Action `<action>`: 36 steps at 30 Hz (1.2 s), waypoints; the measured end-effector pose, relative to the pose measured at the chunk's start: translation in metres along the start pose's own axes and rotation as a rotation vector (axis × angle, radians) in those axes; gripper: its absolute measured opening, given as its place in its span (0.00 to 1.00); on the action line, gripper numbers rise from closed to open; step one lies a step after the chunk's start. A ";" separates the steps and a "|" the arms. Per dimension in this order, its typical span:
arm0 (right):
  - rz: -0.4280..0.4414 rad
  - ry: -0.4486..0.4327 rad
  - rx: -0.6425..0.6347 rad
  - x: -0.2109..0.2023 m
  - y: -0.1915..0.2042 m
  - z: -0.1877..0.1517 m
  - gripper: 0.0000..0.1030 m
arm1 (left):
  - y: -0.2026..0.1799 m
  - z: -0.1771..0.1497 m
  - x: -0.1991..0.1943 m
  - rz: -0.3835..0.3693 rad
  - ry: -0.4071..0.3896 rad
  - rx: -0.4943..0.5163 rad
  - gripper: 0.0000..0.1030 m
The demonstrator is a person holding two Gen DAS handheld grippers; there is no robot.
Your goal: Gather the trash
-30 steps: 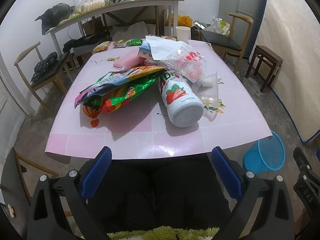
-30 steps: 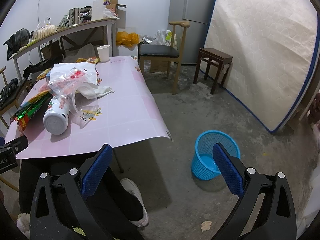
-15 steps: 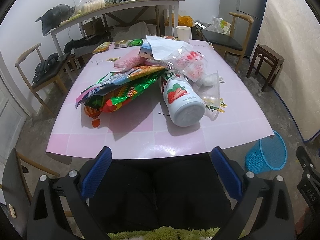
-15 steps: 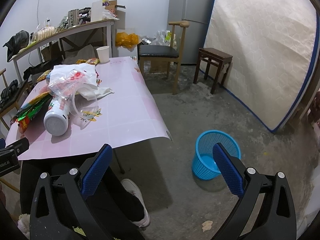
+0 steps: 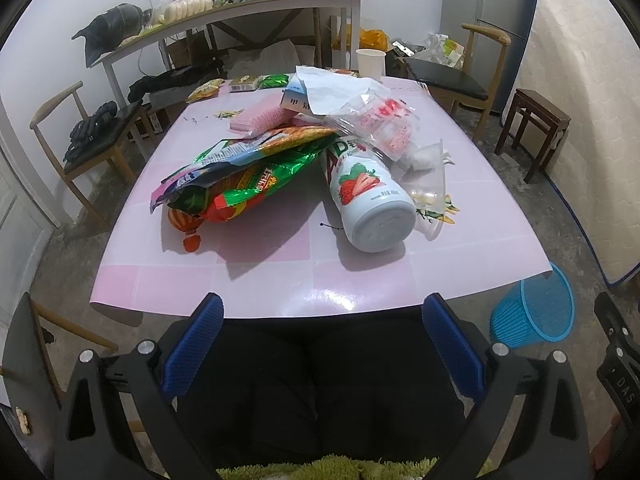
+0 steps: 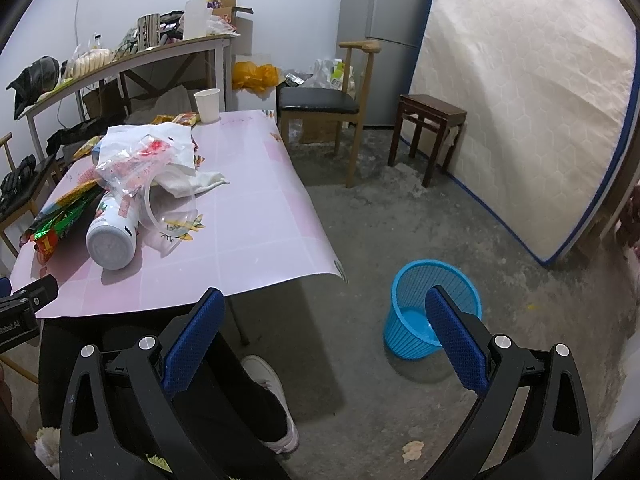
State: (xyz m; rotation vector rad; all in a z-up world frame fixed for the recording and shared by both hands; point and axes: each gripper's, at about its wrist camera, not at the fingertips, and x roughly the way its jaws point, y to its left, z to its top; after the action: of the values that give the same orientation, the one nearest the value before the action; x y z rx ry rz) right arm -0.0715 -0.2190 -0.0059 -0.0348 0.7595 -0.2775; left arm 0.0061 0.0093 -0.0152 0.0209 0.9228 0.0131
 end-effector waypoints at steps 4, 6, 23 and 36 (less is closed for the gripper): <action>-0.006 0.003 -0.004 0.003 0.002 0.003 0.93 | 0.000 0.003 0.003 -0.008 -0.006 0.021 0.95; -0.009 0.013 -0.009 0.008 0.004 0.007 0.93 | -0.001 0.006 0.002 -0.006 -0.031 0.037 0.95; 0.209 -0.103 0.048 0.037 0.034 0.071 0.93 | 0.020 0.073 0.004 -0.033 -0.194 0.123 0.95; 0.333 0.038 0.153 0.085 0.023 0.072 0.93 | 0.023 0.102 0.052 -0.451 -0.038 0.063 0.95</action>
State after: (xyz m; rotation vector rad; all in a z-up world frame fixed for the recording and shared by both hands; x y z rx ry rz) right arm 0.0416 -0.2236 -0.0137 0.2402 0.7670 -0.0183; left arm 0.1190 0.0318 0.0059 -0.1285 0.8727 -0.4338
